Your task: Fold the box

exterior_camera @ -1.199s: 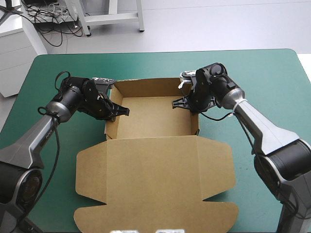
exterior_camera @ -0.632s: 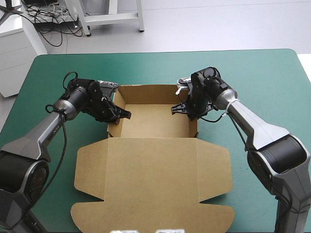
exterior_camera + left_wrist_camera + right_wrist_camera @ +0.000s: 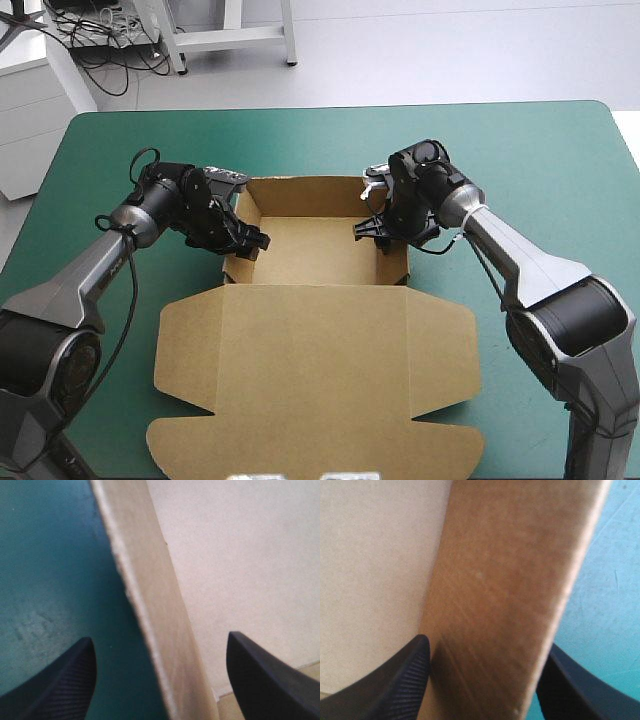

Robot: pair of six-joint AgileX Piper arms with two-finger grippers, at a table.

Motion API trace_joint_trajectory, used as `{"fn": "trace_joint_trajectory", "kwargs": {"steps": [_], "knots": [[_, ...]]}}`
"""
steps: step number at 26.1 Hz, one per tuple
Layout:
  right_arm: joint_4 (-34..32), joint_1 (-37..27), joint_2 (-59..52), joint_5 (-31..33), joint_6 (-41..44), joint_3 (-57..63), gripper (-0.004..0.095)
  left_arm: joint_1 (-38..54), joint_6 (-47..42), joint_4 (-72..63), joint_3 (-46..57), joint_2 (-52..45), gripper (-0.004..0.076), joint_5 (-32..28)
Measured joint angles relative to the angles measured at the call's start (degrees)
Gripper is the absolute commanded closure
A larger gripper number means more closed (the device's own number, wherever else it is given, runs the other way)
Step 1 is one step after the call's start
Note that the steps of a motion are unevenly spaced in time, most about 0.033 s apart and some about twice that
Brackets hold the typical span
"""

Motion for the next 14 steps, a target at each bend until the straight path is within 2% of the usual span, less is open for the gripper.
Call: {"fn": "trace_joint_trajectory", "kwargs": {"steps": [8, 14], "knots": [[-1.9, 0.0, -0.1, 0.8, 1.5, -8.2, 0.0342, 0.0, 0.2, -0.2, -7.7, 0.1, 0.0206, 4.8], [-5.4, 0.0, -3.3, 1.2, 1.6, -15.4, 0.0342, 0.0, 0.3, 0.9, -17.6, 0.1, 0.026, 11.7]]}}
